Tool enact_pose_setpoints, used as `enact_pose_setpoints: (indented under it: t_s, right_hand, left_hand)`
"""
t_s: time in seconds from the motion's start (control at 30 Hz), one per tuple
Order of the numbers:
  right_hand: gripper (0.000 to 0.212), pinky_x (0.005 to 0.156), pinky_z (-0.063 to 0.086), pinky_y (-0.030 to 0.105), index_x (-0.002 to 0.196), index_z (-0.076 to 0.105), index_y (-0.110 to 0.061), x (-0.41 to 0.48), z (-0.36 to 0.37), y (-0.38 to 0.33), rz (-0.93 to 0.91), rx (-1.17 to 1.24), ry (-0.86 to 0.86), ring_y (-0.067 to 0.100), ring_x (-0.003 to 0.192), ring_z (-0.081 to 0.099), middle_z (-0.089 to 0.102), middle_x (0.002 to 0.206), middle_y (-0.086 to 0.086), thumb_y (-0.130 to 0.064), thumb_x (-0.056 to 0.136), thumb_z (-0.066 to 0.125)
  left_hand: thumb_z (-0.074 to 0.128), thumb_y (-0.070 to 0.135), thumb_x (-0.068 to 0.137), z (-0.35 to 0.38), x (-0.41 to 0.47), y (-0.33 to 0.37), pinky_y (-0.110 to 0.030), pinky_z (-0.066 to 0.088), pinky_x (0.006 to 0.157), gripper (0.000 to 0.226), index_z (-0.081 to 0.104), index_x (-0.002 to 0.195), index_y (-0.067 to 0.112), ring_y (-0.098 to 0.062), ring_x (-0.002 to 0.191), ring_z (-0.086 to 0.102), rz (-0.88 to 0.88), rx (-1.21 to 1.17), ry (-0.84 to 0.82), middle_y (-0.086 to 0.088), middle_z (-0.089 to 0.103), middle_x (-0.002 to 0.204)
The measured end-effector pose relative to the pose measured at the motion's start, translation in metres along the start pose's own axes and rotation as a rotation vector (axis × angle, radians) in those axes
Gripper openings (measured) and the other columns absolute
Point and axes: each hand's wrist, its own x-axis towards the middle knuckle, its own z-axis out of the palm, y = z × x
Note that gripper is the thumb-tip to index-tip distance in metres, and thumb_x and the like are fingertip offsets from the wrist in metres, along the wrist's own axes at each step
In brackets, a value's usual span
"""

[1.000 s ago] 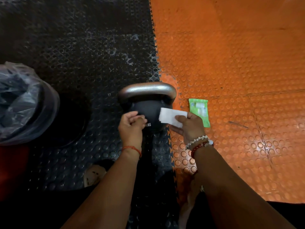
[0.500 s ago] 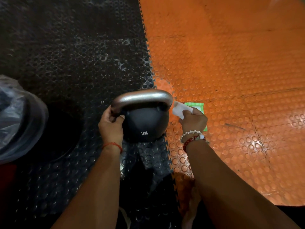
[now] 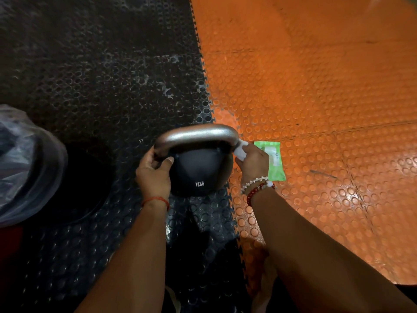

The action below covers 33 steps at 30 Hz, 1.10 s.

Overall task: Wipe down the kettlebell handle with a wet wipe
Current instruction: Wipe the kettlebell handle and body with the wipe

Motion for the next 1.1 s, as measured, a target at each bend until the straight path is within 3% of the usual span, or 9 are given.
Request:
enact_pose_setpoints:
  t_s: [0.07, 0.17, 0.27, 0.47, 0.57, 0.73, 0.83, 1.0, 1.1]
  right_hand:
    - [0.05, 0.083, 0.048, 0.038, 0.051, 0.071, -0.036, 0.005, 0.002, -0.001, -0.03, 0.035, -0.029, 0.01, 0.074, 0.055, 0.064, 0.052, -0.021, -0.003, 0.082, 0.049]
    - [0.031, 0.072, 0.046, 0.037, 0.057, 0.072, -0.031, 0.009, 0.004, 0.002, -0.09, -0.012, -0.017, 0.015, 0.066, 0.052, 0.062, 0.057, -0.013, -0.012, 0.072, 0.053]
    - [0.025, 0.079, 0.053, 0.041, 0.063, 0.071, -0.034, 0.013, 0.001, 0.006, -0.069, -0.108, -0.014, 0.018, 0.07, 0.057, 0.063, 0.064, -0.009, -0.017, 0.067, 0.053]
    - [0.027, 0.065, 0.046, 0.033, 0.101, 0.074, -0.019, 0.01, -0.005, 0.014, -0.138, -0.108, -0.011, 0.019, 0.066, 0.048, 0.061, 0.065, 0.003, -0.008, 0.083, 0.057]
    - [0.022, 0.079, 0.052, 0.035, 0.101, 0.073, -0.018, 0.015, -0.005, 0.015, -0.105, -0.165, -0.013, 0.022, 0.081, 0.06, 0.066, 0.08, 0.006, -0.01, 0.085, 0.06]
    - [0.025, 0.063, 0.044, 0.024, 0.094, 0.075, -0.02, 0.018, 0.002, 0.001, -0.143, -0.129, -0.019, 0.012, 0.061, 0.046, 0.062, 0.066, -0.004, -0.009, 0.08, 0.058]
    - [0.03, 0.076, 0.048, 0.032, 0.075, 0.074, -0.032, 0.015, 0.0, 0.005, -0.111, -0.132, -0.012, 0.016, 0.078, 0.054, 0.065, 0.077, -0.002, -0.008, 0.076, 0.056]
    - [0.033, 0.055, 0.044, 0.016, 0.107, 0.071, -0.011, 0.027, -0.001, -0.002, -0.156, -0.297, -0.079, 0.011, 0.064, 0.049, 0.061, 0.067, -0.01, 0.002, 0.084, 0.051]
    - [0.033, 0.05, 0.037, 0.017, 0.097, 0.075, -0.021, 0.021, -0.003, 0.004, -0.172, -0.148, -0.065, 0.006, 0.049, 0.037, 0.059, 0.057, -0.009, -0.003, 0.081, 0.053]
  left_hand:
    - [0.068, -0.003, 0.081, 0.0, 0.0, 0.0, -0.017, 0.051, 0.079, 0.037, 0.066, 0.117, 0.006, -0.002, 0.075, 0.062, -0.006, -0.005, -0.001, 0.009, 0.069, 0.081]
    - [0.068, -0.003, 0.081, 0.0, 0.0, 0.0, -0.022, 0.051, 0.083, 0.036, 0.066, 0.116, 0.006, -0.005, 0.078, 0.062, -0.005, -0.009, -0.009, 0.005, 0.07, 0.086]
    - [0.068, -0.003, 0.082, 0.0, -0.001, 0.0, -0.025, 0.052, 0.085, 0.036, 0.066, 0.116, 0.006, -0.007, 0.079, 0.063, -0.015, -0.021, -0.013, 0.001, 0.071, 0.088]
    - [0.072, 0.007, 0.078, -0.003, 0.001, -0.004, -0.039, 0.056, 0.089, 0.037, 0.069, 0.114, 0.017, -0.014, 0.08, 0.064, -0.019, 0.019, -0.005, -0.012, 0.073, 0.091]
    - [0.072, 0.007, 0.079, -0.002, 0.0, -0.004, -0.042, 0.056, 0.091, 0.037, 0.069, 0.114, 0.016, -0.013, 0.08, 0.064, -0.027, 0.01, -0.004, -0.012, 0.073, 0.092]
    - [0.07, 0.002, 0.08, -0.001, 0.0, -0.002, -0.037, 0.056, 0.092, 0.036, 0.068, 0.114, 0.012, -0.012, 0.081, 0.065, -0.028, 0.001, -0.002, -0.006, 0.073, 0.09]
    - [0.07, 0.002, 0.081, -0.001, -0.001, -0.002, -0.034, 0.056, 0.088, 0.035, 0.069, 0.114, 0.013, -0.011, 0.08, 0.066, -0.02, 0.001, -0.007, -0.001, 0.073, 0.086]
    - [0.069, 0.0, 0.081, 0.0, 0.0, -0.004, -0.021, 0.052, 0.081, 0.033, 0.069, 0.113, 0.012, -0.005, 0.079, 0.064, -0.007, -0.002, -0.011, 0.006, 0.071, 0.084]
    - [0.07, 0.0, 0.081, 0.0, 0.001, -0.004, -0.022, 0.053, 0.082, 0.035, 0.068, 0.114, 0.011, -0.007, 0.08, 0.065, -0.006, 0.006, -0.002, 0.004, 0.071, 0.086]
